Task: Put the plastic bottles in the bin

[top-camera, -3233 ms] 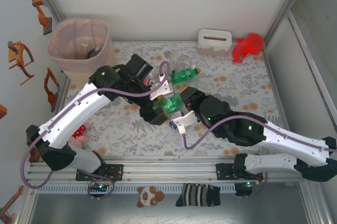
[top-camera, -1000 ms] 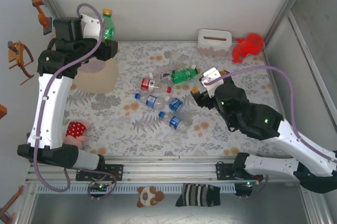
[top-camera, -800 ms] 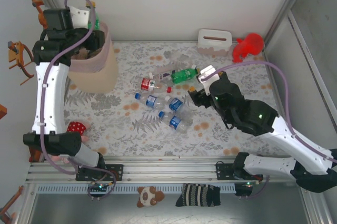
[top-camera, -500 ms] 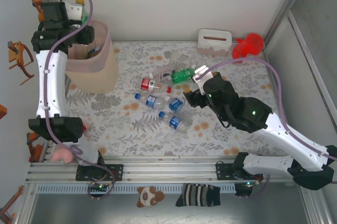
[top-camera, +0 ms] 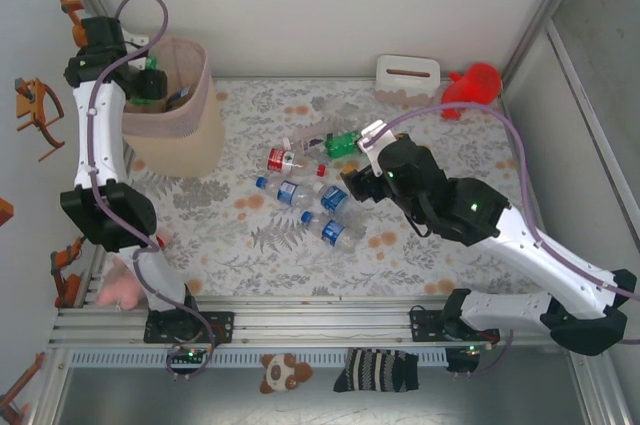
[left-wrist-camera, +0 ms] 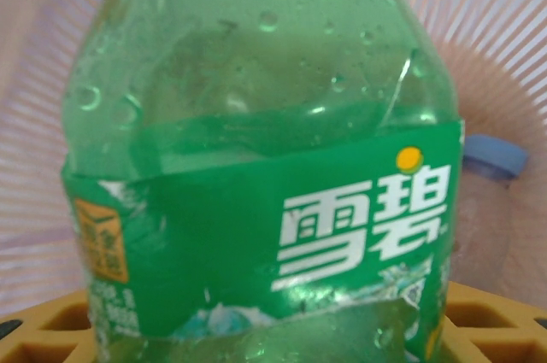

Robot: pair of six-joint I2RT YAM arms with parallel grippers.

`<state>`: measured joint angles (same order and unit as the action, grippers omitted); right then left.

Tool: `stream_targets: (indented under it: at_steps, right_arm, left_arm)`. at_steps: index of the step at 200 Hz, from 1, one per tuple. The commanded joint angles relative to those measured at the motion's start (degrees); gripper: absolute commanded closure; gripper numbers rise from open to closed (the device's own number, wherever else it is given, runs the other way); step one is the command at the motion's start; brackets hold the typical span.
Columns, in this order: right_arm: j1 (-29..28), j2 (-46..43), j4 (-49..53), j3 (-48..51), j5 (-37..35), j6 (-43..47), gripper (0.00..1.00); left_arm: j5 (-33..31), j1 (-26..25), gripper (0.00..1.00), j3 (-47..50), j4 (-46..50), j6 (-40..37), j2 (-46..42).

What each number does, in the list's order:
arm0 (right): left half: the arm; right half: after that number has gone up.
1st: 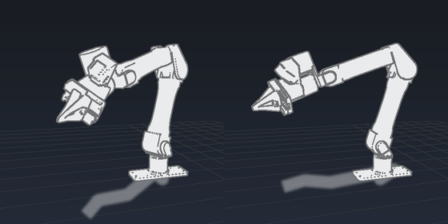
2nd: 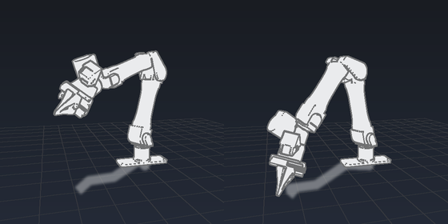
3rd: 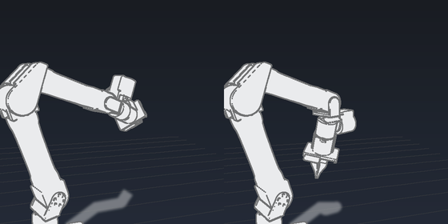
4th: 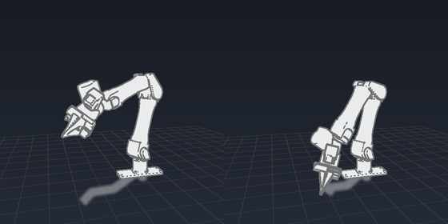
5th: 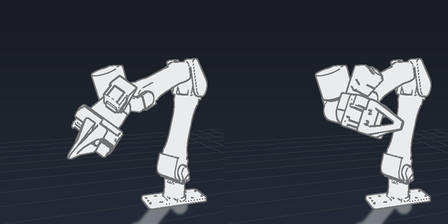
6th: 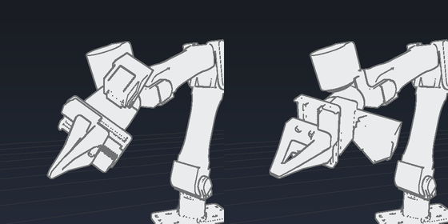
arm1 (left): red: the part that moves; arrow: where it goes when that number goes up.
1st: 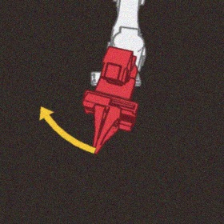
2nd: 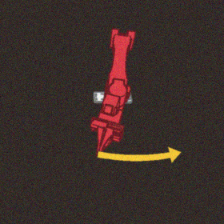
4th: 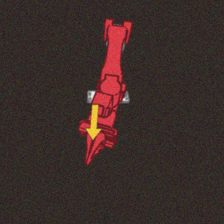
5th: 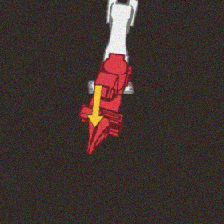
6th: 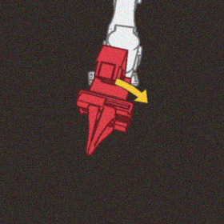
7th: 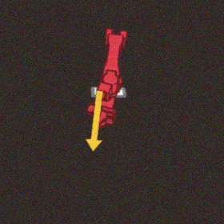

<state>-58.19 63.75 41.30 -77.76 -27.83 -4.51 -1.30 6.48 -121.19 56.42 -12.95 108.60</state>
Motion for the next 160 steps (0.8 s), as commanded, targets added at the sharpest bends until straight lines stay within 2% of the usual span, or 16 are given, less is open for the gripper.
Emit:
stream_targets:
  at_steps: [1,37,67,89,160]
  right_arm:
    - [0.52,0.57,-0.48,-1.91,0.28,-0.7,0.13]
    - [0.53,0.96,-0.38,-2.14,0.33,-0.84,0.13]
    - [0.65,0.95,-0.39,-1.89,0.24,-1.4,0.13]
    - [0.78,0.77,-0.35,-1.7,0.15,-1.96,0.13]
    - [1.05,0.68,1.1,-0.96,0.82,-4.57,0.13]
  left_arm:
    - [1.65,0.11,0.55,1.54,2.71,-0.41,2.11]
    - [0.08,0.11,0.53,-0.13,5.21,0.44,6.59]
    - [-0.09,0.11,0.46,-2.77,7.37,1.45,9.39]
    - [1.51,0.11,0.37,-3.2,7.43,2.09,9.02]
    - [5.71,0.11,0.28,-3.69,7.46,2.84,3.76]
